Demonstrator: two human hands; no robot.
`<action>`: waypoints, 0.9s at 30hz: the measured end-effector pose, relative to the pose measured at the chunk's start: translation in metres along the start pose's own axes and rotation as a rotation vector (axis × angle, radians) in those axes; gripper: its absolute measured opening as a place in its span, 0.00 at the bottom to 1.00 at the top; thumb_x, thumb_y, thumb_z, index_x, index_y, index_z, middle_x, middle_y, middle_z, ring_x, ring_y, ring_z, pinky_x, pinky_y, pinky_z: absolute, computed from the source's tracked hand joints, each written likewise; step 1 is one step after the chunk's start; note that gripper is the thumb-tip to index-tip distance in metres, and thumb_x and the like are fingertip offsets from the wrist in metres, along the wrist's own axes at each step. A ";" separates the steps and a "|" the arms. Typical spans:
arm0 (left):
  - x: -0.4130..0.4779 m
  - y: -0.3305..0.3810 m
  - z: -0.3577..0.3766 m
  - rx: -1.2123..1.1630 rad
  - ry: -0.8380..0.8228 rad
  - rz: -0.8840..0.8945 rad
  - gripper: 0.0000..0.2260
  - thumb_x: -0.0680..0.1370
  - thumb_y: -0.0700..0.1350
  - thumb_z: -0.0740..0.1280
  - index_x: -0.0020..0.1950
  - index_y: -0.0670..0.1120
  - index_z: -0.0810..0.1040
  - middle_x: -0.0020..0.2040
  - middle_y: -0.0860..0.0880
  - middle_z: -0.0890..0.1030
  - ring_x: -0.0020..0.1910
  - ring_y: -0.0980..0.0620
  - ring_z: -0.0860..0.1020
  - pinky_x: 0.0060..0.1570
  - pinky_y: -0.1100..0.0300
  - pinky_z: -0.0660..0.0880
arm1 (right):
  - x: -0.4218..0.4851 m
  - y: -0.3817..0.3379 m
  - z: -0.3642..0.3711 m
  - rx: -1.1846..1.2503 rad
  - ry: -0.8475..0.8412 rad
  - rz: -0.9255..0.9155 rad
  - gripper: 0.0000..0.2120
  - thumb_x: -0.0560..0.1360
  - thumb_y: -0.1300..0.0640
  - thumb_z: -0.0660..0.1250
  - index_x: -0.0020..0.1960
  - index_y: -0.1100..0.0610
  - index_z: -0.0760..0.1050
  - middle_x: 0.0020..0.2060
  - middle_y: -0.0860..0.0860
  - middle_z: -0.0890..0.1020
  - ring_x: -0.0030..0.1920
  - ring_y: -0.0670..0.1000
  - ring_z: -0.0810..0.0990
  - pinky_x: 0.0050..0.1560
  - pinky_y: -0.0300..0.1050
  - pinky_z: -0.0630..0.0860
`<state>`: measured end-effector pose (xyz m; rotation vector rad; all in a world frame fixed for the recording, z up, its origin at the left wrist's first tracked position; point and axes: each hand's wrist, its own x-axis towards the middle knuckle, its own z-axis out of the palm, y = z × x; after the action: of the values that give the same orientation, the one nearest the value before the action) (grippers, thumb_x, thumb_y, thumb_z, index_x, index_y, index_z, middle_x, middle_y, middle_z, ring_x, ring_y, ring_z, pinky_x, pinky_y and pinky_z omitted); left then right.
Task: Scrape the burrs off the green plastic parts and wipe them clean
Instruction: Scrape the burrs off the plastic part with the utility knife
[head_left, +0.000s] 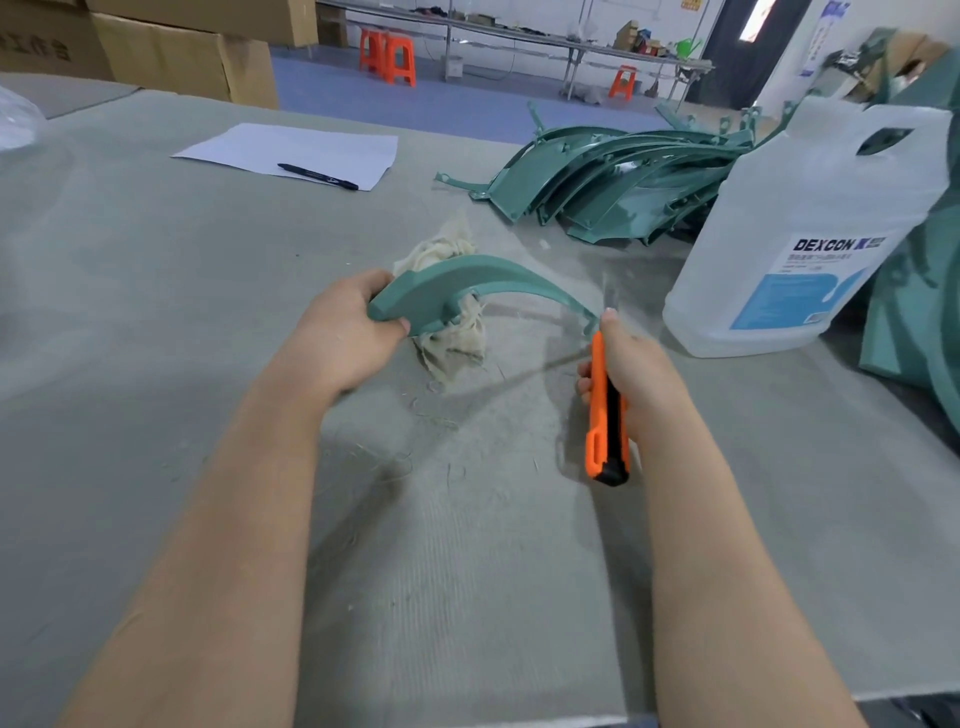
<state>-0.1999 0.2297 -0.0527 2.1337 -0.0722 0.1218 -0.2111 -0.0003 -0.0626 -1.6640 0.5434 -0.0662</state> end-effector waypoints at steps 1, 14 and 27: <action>0.000 0.000 0.000 -0.001 0.001 -0.001 0.09 0.77 0.37 0.64 0.53 0.48 0.78 0.42 0.44 0.77 0.39 0.46 0.73 0.40 0.58 0.67 | 0.003 0.002 -0.002 -0.001 0.012 0.016 0.17 0.82 0.46 0.57 0.45 0.59 0.71 0.31 0.54 0.74 0.24 0.49 0.73 0.27 0.41 0.72; -0.001 0.002 0.000 0.012 0.012 -0.004 0.10 0.77 0.37 0.64 0.55 0.48 0.78 0.50 0.38 0.80 0.42 0.46 0.74 0.41 0.58 0.67 | 0.010 0.001 -0.009 -0.297 -0.004 0.009 0.17 0.83 0.48 0.54 0.42 0.59 0.68 0.16 0.49 0.75 0.19 0.48 0.74 0.25 0.40 0.74; -0.004 -0.001 -0.011 -0.004 -0.065 -0.002 0.10 0.78 0.36 0.65 0.50 0.53 0.75 0.54 0.33 0.79 0.44 0.45 0.74 0.45 0.53 0.69 | 0.013 0.002 -0.020 -0.687 0.034 -0.087 0.21 0.83 0.50 0.52 0.57 0.66 0.74 0.54 0.62 0.79 0.49 0.59 0.76 0.46 0.46 0.68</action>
<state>-0.2039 0.2397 -0.0482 2.1336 -0.1083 0.0509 -0.2070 -0.0234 -0.0644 -2.3597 0.5532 0.0350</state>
